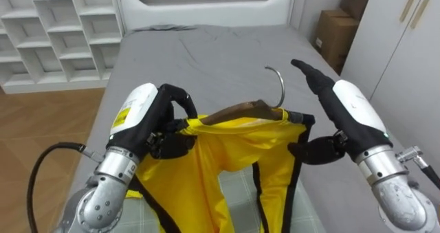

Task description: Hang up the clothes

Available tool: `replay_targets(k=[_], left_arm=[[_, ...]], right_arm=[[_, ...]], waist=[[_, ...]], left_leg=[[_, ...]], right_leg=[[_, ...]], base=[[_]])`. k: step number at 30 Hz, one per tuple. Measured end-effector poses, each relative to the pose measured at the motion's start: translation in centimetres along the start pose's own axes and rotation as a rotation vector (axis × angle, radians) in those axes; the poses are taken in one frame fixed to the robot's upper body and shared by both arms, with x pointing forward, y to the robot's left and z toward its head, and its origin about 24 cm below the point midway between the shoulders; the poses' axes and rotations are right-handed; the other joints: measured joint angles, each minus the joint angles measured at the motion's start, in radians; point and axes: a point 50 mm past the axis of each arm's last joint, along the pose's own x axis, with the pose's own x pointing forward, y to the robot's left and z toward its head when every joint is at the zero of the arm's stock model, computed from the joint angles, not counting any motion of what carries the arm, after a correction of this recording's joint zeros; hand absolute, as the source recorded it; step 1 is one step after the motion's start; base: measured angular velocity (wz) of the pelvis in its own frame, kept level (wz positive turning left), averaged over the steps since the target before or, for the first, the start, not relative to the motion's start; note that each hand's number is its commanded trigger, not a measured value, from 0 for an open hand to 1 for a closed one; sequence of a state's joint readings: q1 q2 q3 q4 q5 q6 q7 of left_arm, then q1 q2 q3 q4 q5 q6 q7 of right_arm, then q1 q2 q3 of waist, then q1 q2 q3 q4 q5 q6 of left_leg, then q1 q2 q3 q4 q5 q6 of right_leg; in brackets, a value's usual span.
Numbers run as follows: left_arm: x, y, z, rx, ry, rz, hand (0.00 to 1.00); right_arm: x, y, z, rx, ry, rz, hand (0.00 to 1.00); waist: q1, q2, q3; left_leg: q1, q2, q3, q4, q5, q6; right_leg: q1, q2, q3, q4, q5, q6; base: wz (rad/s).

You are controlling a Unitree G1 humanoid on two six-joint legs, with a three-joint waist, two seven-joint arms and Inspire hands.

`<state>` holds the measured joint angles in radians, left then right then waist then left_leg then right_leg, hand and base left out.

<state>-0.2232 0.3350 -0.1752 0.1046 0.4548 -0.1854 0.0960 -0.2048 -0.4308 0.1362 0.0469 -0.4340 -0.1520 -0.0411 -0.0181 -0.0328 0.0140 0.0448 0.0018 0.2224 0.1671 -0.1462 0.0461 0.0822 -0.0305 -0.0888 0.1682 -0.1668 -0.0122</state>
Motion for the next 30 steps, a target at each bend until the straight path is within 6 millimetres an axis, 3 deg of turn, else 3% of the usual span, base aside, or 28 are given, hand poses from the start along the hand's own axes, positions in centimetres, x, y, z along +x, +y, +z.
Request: replay_targets(k=[15, 30], left_arm=[[0.2, 0.3, 1.4, 0.06, -0.066, 0.008, 1.0], [0.3, 0.6, 2.4, 0.098, -0.11, 0.022, 1.0]], right_arm=[[0.1, 1.0, -1.6, -0.03, 0.066, 0.052, 0.0], [0.1, 1.1, -1.5, -0.076, 0.064, 0.065, 0.0]], waist=[[0.007, -0.002, -0.0005], [0.023, 0.002, -0.0018]], left_leg=[[-0.001, 0.001, 0.0, 0.003, 0.0, 0.0], [-0.001, 0.0, -0.003, 0.001, 0.0, 0.0]], right_leg=[[0.001, -0.001, 0.001, 0.001, 0.0, 0.0], [0.001, -0.001, -0.003, 0.003, 0.0, 0.0]], base=[[0.0], [0.0]])
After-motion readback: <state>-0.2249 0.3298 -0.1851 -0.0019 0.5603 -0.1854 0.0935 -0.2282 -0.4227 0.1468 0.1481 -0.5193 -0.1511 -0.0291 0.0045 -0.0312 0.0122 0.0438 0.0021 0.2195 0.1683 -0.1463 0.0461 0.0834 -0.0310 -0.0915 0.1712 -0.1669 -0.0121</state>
